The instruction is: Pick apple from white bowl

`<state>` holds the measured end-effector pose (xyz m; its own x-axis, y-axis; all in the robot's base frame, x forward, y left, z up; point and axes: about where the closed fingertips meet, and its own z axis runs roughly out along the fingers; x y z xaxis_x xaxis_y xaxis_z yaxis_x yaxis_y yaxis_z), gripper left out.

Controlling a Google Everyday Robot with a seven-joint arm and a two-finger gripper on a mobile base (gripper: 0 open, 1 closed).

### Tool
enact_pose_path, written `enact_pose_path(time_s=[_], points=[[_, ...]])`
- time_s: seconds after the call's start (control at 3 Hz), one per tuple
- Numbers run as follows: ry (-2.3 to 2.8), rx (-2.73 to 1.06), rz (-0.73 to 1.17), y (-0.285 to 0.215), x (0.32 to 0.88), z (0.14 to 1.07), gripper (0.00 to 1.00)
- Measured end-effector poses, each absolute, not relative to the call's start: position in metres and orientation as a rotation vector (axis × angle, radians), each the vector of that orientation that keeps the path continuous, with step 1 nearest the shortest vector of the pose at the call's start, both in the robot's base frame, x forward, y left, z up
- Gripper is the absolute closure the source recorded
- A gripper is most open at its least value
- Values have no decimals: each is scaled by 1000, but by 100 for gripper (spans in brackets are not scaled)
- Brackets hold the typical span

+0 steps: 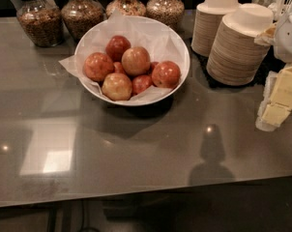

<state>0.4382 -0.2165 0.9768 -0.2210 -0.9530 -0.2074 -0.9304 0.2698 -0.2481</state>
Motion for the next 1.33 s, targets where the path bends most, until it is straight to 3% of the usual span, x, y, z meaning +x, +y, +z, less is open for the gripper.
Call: enact_pose_path(time_s=[0.67, 1.33], points=[[2215, -1715, -97, -214, 441, 979, 0], [2086, -1700, 52, -175, 474, 983, 0]])
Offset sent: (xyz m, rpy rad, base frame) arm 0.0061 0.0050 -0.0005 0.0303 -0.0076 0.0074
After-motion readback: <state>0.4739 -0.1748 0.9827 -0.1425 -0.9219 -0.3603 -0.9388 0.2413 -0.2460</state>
